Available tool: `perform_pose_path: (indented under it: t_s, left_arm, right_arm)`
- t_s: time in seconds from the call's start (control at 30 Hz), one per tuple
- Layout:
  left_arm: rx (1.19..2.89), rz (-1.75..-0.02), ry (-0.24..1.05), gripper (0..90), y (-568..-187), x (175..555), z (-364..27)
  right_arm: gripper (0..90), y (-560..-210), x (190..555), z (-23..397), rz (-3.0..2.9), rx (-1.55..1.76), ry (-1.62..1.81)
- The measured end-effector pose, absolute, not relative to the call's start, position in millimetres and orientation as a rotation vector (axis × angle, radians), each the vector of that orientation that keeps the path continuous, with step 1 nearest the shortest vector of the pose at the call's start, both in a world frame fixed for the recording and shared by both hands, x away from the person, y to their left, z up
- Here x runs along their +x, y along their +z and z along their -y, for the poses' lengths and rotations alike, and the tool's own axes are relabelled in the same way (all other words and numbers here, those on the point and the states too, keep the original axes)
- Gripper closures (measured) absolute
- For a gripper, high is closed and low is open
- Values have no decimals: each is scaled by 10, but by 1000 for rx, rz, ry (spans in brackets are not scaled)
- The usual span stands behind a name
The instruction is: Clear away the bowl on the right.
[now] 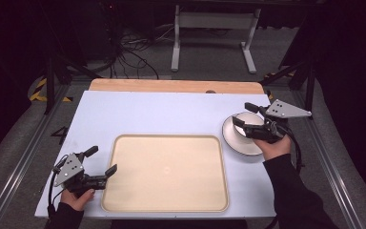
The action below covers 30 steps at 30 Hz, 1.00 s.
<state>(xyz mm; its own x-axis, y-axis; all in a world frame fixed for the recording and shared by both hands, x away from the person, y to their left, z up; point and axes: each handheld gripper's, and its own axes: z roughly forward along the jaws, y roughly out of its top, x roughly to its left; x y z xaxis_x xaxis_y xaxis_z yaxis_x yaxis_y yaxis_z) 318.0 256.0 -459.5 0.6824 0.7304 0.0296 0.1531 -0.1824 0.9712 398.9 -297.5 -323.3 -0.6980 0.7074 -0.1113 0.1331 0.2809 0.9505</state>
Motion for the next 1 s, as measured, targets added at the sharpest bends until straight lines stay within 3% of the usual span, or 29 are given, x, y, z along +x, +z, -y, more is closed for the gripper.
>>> perform_pose_path:
  t_s: [0.4, 1.0]
  left_arm:
    - [1706, -718, 607, 64, -4596, 3182, -2558]
    - [1702, -720, 610, 65, -4598, 3182, -2555]
  right_arm:
    - [263, -3169, 4040, 3206, -1970, 815, 1419]
    - [278, -3034, 4256, 3282, -2087, 1138, 1048]
